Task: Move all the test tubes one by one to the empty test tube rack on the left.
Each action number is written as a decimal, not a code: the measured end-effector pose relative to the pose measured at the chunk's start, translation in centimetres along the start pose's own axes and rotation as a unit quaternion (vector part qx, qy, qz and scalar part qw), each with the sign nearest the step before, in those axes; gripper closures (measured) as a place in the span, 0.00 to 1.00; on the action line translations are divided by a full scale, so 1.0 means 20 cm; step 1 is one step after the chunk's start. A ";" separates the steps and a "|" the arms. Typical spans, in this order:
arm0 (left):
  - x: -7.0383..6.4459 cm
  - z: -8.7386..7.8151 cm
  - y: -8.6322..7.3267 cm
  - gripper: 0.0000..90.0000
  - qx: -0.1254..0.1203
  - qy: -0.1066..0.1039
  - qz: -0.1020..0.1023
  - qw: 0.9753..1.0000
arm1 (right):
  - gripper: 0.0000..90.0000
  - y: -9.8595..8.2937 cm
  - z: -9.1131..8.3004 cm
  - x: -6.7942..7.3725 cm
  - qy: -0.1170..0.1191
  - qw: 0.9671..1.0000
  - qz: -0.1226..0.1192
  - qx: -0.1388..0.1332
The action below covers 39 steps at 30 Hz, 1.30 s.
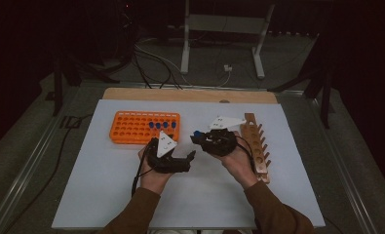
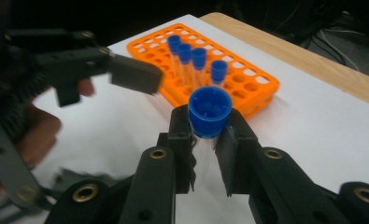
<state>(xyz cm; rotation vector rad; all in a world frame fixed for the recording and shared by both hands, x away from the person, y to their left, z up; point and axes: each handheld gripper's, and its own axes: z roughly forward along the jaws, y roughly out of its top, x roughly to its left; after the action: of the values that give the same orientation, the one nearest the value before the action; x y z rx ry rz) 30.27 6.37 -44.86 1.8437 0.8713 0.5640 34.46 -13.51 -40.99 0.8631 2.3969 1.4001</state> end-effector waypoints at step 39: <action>0.02 0.04 -0.06 0.87 -0.008 -0.002 -0.011 1.000 | 0.42 -0.01 -0.09 -0.01 0.022 0.999 0.020 -0.037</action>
<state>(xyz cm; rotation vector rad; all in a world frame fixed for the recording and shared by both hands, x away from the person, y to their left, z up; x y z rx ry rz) 30.70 6.40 -46.21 1.8181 0.8795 0.5521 33.80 -14.98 -40.30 0.8750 2.3552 1.5271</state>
